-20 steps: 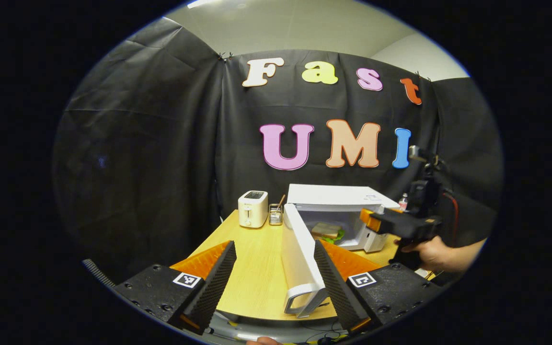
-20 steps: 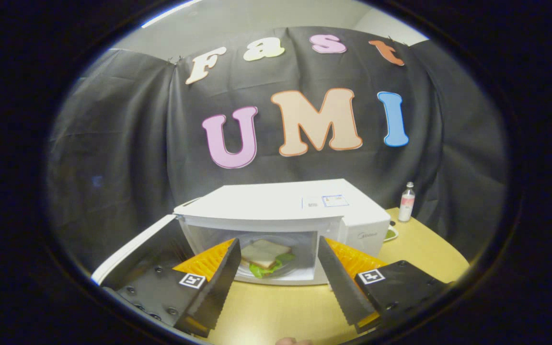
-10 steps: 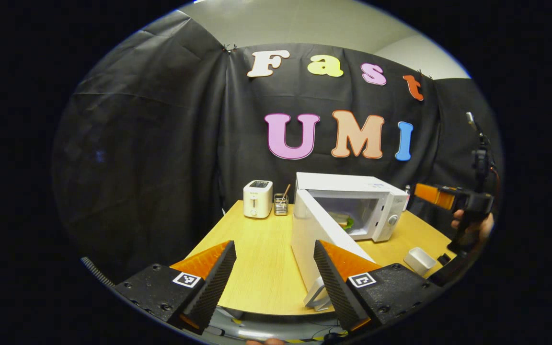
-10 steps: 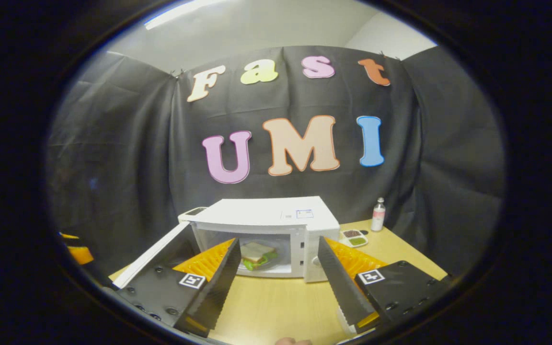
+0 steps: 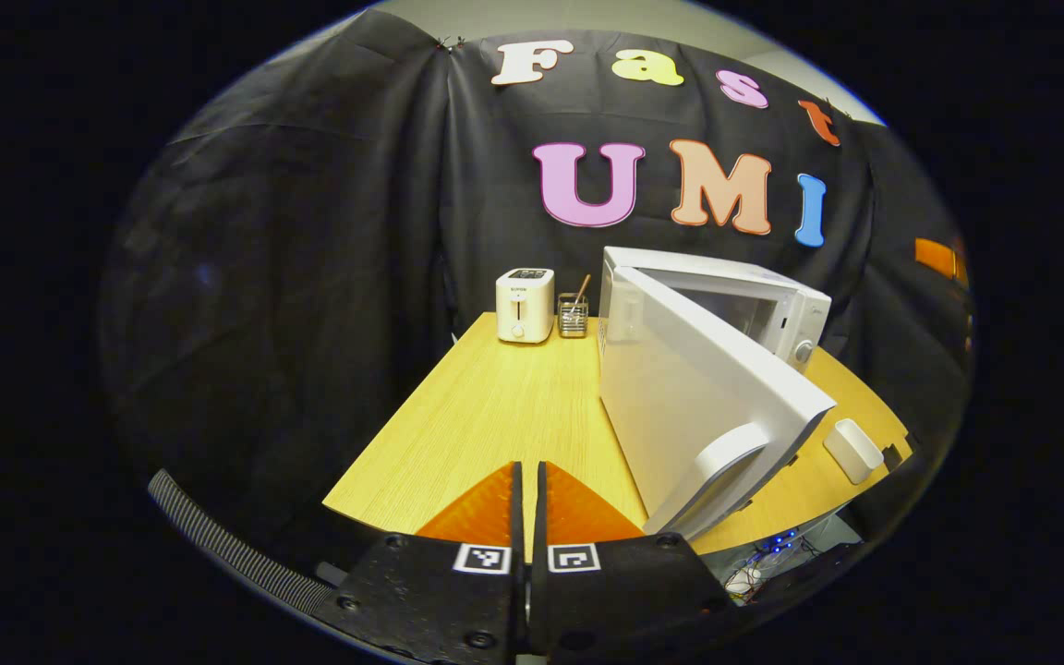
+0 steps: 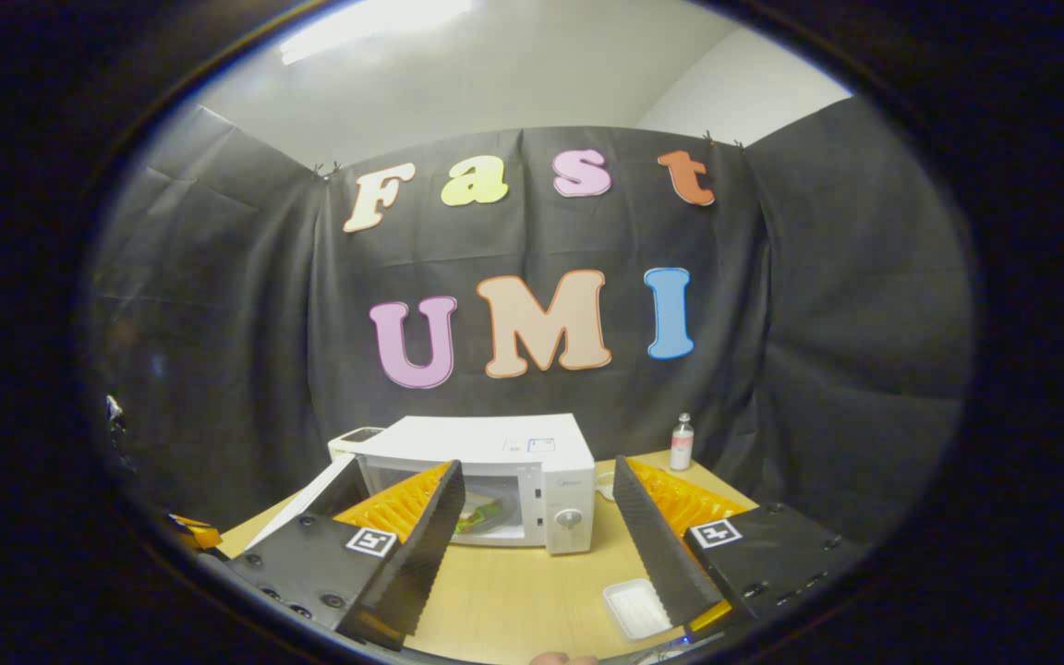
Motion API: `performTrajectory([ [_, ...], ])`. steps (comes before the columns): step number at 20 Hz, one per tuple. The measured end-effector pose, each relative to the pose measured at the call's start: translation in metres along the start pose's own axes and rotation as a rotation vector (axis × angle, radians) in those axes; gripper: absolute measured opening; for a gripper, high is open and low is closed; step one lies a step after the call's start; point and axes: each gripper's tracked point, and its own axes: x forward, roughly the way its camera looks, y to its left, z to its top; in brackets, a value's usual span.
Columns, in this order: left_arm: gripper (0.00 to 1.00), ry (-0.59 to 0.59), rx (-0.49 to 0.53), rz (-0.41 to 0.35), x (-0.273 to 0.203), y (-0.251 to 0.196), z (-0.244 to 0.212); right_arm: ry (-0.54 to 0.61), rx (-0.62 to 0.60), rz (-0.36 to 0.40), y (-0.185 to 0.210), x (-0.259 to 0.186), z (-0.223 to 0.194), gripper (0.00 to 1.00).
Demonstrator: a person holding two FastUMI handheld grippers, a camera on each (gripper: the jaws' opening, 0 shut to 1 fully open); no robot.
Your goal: Open the microwave oven with the left hand, put the food in, and close the microwave oven.
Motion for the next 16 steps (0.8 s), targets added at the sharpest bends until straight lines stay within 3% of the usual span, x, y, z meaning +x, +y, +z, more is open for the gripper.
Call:
performTrajectory([
  [1,0.00,0.002,-0.002,-0.020,0.000,-0.008,-0.001,-0.015,-0.004,-0.001,-0.002,0.000,0.007,0.98],
  [2,0.00,-0.010,0.005,-0.038,0.002,-0.015,0.002,-0.028,-0.008,-0.003,-0.004,0.001,0.013,0.89],
  [3,0.00,-0.011,0.019,-0.047,0.006,-0.022,0.002,-0.033,-0.013,-0.009,-0.006,0.002,0.018,0.89],
  [4,0.00,0.001,0.038,-0.049,0.013,-0.027,-0.002,-0.039,-0.015,-0.013,-0.009,0.003,0.021,0.98],
  [6,0.00,0.037,0.078,-0.060,0.020,-0.041,-0.010,-0.048,-0.019,-0.022,-0.016,0.006,0.026,0.98],
  [7,0.00,0.044,0.087,-0.066,0.021,-0.047,-0.011,-0.053,-0.027,-0.032,-0.020,0.007,0.027,0.89],
  [8,0.00,0.048,0.089,-0.069,0.022,-0.052,-0.010,-0.061,-0.039,-0.040,-0.025,0.008,0.029,0.89],
  [9,0.00,0.048,0.086,-0.074,0.021,-0.057,-0.008,-0.065,-0.053,-0.043,-0.028,0.010,0.030,0.99],
  [10,0.00,0.048,0.081,-0.081,0.021,-0.063,-0.008,-0.065,-0.063,-0.039,-0.029,0.012,0.028,0.89],
  [16,0.00,0.070,0.074,-0.083,0.027,-0.086,-0.010,-0.061,-0.055,-0.024,-0.041,0.023,0.026,0.89],
])
